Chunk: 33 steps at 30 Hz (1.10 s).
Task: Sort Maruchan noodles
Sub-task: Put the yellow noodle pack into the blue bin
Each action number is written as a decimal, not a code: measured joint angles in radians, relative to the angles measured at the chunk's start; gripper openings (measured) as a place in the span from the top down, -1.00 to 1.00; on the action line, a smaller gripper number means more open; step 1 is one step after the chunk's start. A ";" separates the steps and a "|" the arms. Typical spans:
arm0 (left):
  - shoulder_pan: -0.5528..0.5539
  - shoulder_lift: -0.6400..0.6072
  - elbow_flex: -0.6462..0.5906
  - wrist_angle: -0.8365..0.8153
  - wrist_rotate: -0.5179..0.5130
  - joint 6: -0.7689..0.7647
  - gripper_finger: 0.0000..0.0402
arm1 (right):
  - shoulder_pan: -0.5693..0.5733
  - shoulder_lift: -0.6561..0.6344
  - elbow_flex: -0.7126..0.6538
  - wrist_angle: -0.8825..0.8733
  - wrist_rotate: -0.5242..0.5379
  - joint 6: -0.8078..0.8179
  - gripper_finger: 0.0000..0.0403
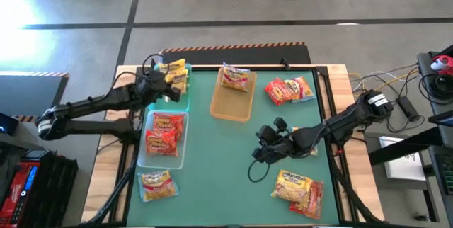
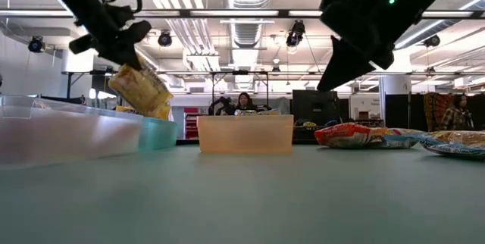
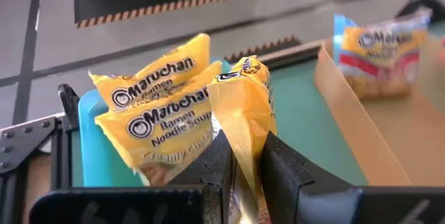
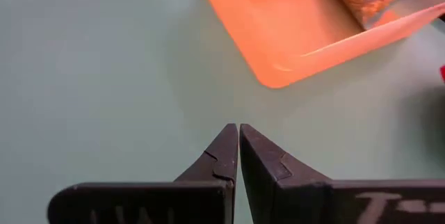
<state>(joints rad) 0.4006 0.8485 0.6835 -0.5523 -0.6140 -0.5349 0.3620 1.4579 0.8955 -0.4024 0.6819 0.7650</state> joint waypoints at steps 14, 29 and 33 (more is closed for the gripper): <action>0.065 -0.003 -0.253 0.300 -0.062 -0.054 0.81 | -0.050 0.000 0.000 0.012 -0.008 -0.007 0.96; 0.066 0.093 -0.256 0.277 -0.229 -0.129 0.42 | -0.050 0.001 0.000 0.012 -0.009 -0.008 0.96; 0.066 0.128 -0.245 0.235 -0.228 -0.137 0.33 | -0.050 0.001 0.000 0.012 -0.009 -0.008 0.96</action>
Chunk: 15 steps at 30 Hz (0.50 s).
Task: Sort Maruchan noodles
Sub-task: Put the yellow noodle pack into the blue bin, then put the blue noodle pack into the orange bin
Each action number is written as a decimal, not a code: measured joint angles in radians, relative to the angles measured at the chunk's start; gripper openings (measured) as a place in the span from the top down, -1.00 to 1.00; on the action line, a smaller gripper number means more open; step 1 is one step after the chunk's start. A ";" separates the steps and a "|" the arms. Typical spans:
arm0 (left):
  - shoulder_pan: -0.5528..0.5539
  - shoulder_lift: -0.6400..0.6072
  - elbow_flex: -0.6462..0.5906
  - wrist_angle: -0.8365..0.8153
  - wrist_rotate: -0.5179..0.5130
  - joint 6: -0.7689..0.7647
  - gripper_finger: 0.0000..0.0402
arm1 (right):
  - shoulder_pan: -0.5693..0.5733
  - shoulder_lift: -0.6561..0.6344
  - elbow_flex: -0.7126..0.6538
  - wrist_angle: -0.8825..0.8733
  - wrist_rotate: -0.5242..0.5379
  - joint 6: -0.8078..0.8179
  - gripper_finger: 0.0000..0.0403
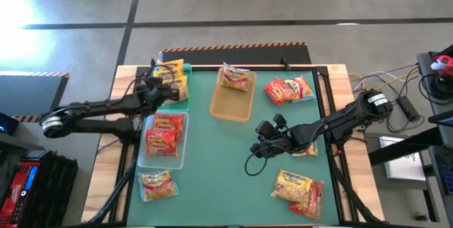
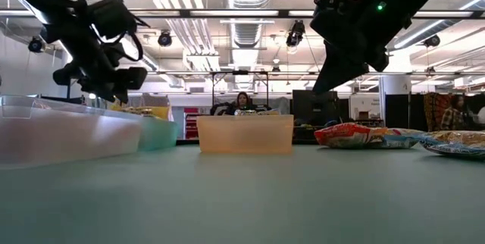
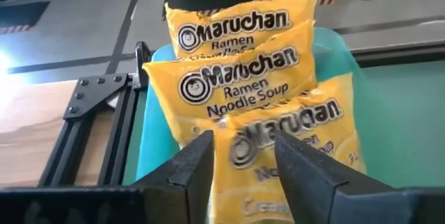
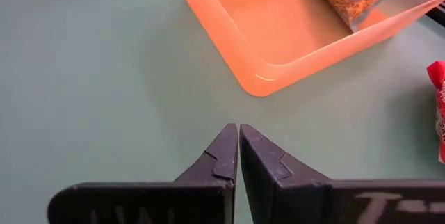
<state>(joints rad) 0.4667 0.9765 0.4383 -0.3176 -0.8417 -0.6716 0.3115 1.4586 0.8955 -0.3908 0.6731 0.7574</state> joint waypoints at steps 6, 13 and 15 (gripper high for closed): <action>0.000 0.051 0.054 -0.071 -0.093 -0.019 0.27 | 0.000 0.000 0.000 0.002 0.000 0.000 0.96; 0.000 0.065 0.182 -0.182 -0.070 -0.098 0.27 | 0.000 0.000 0.000 0.007 -0.045 0.001 0.96; 0.000 0.064 0.213 -0.192 -0.001 -0.101 0.27 | 0.000 0.000 0.000 0.007 -0.046 0.001 0.96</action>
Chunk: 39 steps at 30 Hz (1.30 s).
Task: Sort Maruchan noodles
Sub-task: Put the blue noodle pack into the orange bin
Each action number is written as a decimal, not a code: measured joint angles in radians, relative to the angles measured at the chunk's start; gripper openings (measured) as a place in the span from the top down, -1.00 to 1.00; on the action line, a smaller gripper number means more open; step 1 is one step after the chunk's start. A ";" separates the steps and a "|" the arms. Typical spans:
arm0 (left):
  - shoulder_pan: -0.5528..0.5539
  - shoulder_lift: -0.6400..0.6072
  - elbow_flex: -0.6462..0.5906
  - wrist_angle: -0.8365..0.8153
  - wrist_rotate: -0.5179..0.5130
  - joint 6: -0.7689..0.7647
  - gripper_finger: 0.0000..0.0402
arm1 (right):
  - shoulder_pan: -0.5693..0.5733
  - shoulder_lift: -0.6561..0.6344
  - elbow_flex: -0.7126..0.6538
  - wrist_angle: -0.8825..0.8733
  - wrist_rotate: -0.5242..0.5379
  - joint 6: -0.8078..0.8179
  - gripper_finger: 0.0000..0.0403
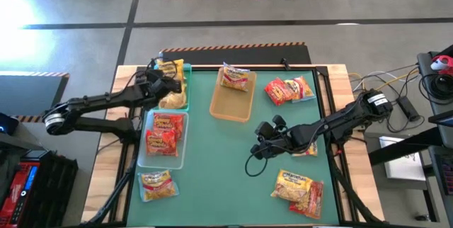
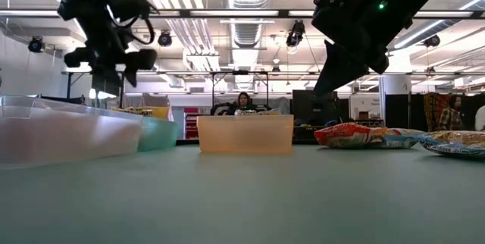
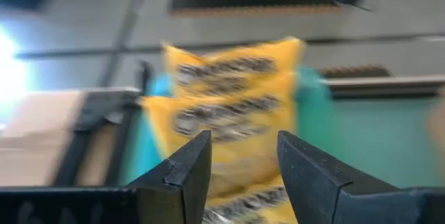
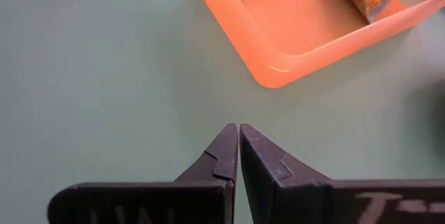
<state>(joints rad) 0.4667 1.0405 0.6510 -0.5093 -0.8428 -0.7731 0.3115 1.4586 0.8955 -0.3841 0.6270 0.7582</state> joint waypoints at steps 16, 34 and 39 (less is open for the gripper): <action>-0.367 0.011 0.057 0.087 0.358 -0.202 0.27 | 0.000 0.000 0.000 0.000 0.001 -0.002 0.96; -1.127 0.288 0.334 -0.292 0.493 -0.936 0.27 | 0.000 0.000 -0.001 -0.001 0.000 -0.066 0.96; -1.282 0.402 0.504 -0.545 0.647 -1.142 0.27 | 0.000 0.000 -0.006 0.000 -0.002 -0.089 0.96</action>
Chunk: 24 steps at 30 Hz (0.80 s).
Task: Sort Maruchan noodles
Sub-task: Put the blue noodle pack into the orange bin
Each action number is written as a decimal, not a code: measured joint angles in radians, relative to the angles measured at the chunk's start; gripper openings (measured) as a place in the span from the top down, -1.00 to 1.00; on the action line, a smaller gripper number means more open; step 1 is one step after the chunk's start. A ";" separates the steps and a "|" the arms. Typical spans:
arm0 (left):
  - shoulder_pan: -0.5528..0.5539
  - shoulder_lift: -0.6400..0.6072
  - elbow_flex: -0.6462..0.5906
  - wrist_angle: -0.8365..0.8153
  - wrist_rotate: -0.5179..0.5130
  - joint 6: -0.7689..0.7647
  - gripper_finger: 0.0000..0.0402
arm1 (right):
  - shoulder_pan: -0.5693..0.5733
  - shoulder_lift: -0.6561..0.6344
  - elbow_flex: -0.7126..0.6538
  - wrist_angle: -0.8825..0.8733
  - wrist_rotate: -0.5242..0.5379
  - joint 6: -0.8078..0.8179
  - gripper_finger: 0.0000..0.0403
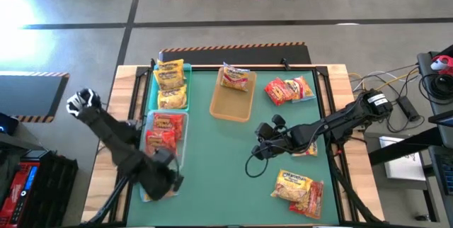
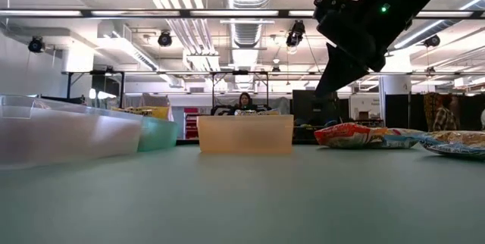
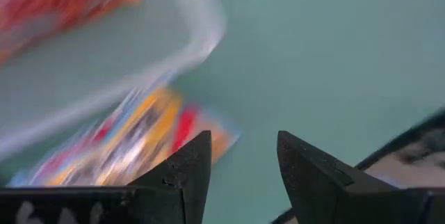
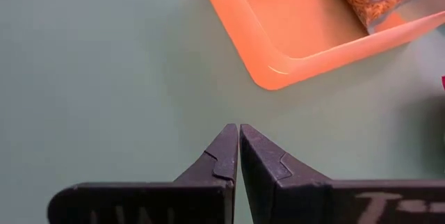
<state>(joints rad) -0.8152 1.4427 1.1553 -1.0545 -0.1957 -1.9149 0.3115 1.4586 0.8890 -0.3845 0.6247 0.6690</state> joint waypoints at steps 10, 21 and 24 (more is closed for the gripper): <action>-0.121 0.166 0.132 -0.219 0.160 -0.259 0.27 | 0.000 0.000 -0.011 0.004 -0.007 0.035 0.96; -0.122 0.164 -0.066 0.006 0.187 -0.381 0.45 | 0.000 0.000 -0.011 0.035 -0.107 0.037 0.96; -0.122 0.163 -0.082 0.009 0.188 -0.391 0.52 | 0.000 0.000 -0.011 0.035 -0.109 0.038 0.96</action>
<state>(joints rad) -0.9371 1.6054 1.0738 -1.0451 -0.0082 -2.3054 0.3115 1.4586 0.8783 -0.3496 0.5152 0.7067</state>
